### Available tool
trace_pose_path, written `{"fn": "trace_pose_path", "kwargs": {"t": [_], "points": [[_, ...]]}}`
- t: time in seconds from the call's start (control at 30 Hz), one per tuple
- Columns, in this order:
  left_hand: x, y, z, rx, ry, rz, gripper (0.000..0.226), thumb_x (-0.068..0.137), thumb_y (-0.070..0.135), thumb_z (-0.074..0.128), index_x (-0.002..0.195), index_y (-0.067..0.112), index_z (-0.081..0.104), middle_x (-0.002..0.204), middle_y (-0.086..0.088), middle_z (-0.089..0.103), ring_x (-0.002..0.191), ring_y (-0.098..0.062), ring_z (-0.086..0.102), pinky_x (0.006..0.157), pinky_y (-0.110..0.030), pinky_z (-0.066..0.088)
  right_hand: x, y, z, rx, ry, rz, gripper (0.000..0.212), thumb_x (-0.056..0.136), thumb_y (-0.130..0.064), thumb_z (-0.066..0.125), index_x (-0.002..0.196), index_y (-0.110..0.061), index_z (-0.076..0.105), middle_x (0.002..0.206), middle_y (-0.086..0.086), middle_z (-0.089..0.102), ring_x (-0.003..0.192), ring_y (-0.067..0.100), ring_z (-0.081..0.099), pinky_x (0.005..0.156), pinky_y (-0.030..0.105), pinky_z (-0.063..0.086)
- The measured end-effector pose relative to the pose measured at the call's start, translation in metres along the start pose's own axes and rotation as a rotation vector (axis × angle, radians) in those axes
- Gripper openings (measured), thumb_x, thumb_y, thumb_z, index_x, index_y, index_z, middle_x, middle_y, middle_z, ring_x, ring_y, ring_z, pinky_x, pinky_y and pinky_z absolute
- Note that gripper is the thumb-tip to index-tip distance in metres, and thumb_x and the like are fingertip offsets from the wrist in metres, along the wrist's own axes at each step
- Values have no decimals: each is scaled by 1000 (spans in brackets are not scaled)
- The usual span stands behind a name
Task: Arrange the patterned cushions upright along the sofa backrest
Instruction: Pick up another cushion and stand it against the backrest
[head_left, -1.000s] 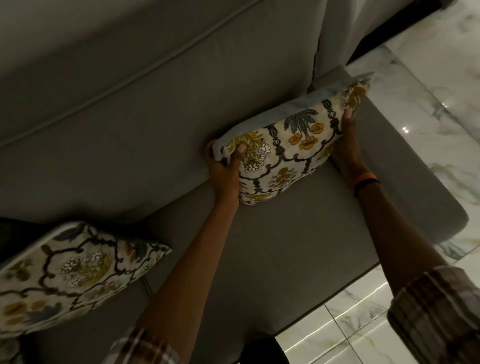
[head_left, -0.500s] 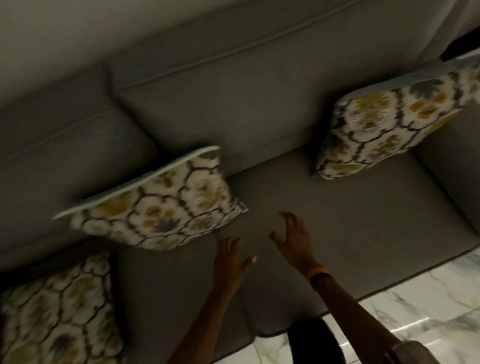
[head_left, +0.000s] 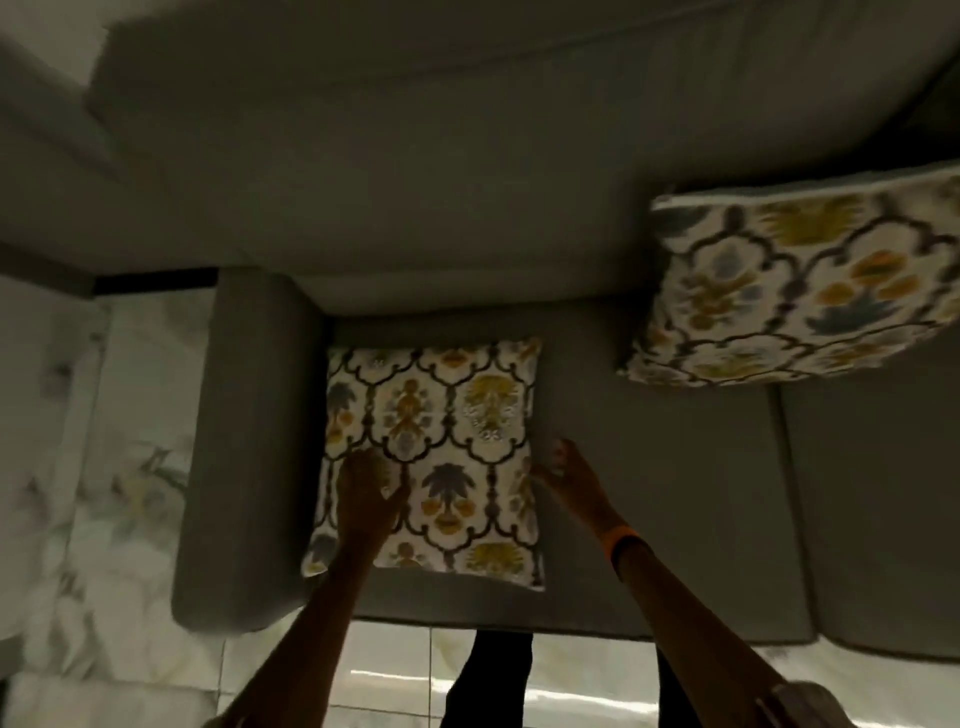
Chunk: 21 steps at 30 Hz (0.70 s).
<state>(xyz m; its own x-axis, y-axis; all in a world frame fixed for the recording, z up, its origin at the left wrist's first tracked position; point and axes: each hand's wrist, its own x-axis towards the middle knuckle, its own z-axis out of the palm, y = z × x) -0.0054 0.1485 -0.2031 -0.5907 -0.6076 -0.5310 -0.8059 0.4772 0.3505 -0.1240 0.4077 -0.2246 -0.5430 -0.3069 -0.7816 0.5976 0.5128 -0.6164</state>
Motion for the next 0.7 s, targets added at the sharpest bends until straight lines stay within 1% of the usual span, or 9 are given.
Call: {"fn": "trace_pose_path", "kwargs": {"t": [0.1,0.2,0.27,0.33,0.43,0.53,0.57,0.63,0.7], "points": [[36,-21,-26,-206,-50,-116,135,48,71,77,156,22,13,161,-14,19,145,-39,27,113,-58,36,24,-10,37,124,-17,53,95,90,-47,75,163,-18,23,165,4,33,148,35,42,112,46,44],[73,-41,-31,-453,-187,-241,128,61,39,94,157,23,10,161,-9,23,145,-35,32,112,-52,38,40,-25,62,228,25,7,119,75,-57,80,165,-24,11,172,2,22,158,30,23,126,56,25],[93,-51,-35,-497,-309,-271,139,42,55,95,155,21,22,159,-10,33,141,-34,39,113,-51,39,45,-34,75,274,87,-7,117,76,-48,79,165,-21,8,172,3,19,159,28,19,128,53,20],[98,-53,-50,-552,-363,-188,132,37,56,92,150,22,35,152,-8,45,137,-31,46,113,-52,40,40,-49,80,254,156,-84,107,79,-45,86,163,-31,20,170,-3,29,157,24,28,127,53,25],[95,-38,-81,-650,-275,-2,100,59,16,95,144,22,43,142,-3,56,130,-17,55,110,-50,45,27,-66,70,228,158,-233,85,74,-44,90,147,-49,46,149,-19,58,139,5,54,110,37,51],[99,-19,-109,-726,-98,191,88,61,-18,84,135,15,49,123,9,62,109,10,63,96,-28,57,9,-111,55,219,236,-305,66,79,-4,86,137,-23,58,124,-9,70,107,-12,70,81,13,59],[104,-11,-121,-769,-49,250,90,59,-25,80,137,6,45,122,10,59,105,14,63,87,-18,58,4,-129,50,216,258,-334,63,78,10,81,127,-23,58,116,-11,67,94,-19,69,73,8,57],[120,2,-139,-790,-30,323,95,59,-23,80,140,3,38,128,8,52,105,18,60,77,-7,55,9,-156,47,146,288,-389,68,75,23,76,111,-31,53,109,-19,58,86,-23,66,76,7,56],[140,9,-149,-754,-84,357,114,54,15,95,146,31,30,142,12,42,120,8,55,86,-14,56,27,-168,46,51,258,-377,58,77,15,80,110,-24,53,103,-22,55,91,-12,62,79,4,50]]}}
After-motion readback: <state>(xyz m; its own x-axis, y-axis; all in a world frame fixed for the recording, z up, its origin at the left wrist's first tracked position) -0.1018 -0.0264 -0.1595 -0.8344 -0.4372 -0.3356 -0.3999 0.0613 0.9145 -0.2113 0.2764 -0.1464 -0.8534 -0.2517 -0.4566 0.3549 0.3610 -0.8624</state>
